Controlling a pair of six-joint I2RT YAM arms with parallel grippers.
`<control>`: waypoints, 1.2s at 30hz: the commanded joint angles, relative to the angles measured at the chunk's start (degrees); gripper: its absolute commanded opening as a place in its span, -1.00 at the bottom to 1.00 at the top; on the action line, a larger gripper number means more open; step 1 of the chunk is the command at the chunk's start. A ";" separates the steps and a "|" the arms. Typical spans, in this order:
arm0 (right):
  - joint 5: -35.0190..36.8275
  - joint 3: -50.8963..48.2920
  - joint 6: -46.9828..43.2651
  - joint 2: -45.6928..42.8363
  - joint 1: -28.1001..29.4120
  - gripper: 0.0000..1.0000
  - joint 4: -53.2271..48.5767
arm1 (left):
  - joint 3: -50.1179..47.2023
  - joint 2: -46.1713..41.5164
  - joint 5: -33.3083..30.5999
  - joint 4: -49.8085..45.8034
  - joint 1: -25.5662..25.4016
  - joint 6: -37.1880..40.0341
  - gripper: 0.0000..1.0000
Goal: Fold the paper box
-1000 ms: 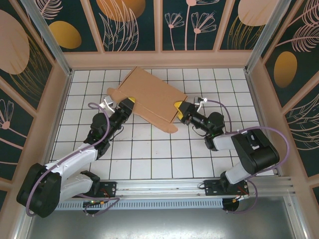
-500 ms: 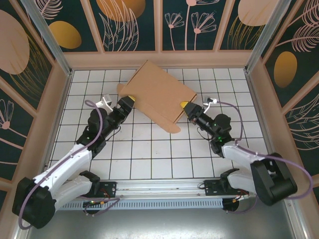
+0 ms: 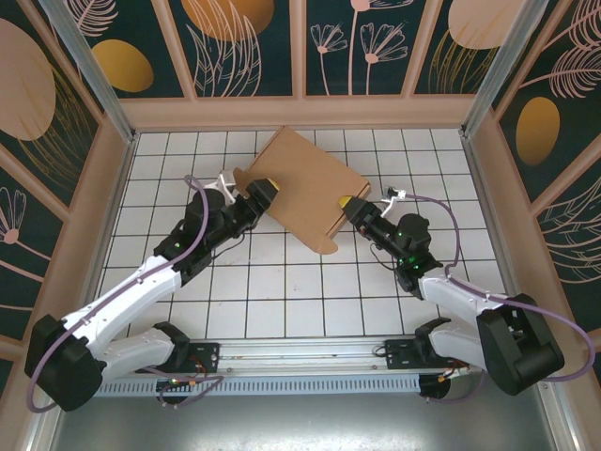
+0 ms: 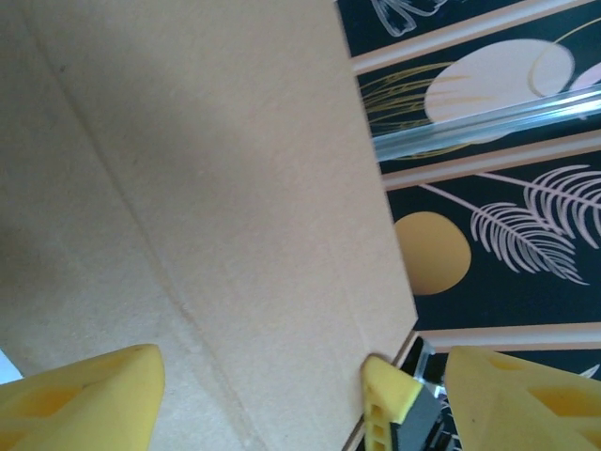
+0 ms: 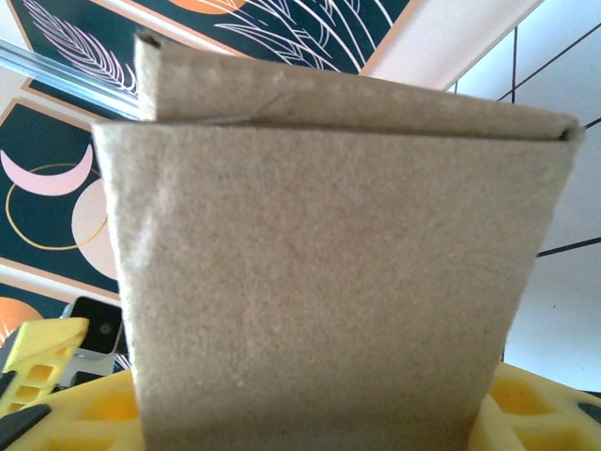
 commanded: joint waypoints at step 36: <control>-14.80 4.02 19.41 9.71 9.17 0.00 21.18 | -4.69 4.04 -2.09 14.62 -0.85 2.25 0.54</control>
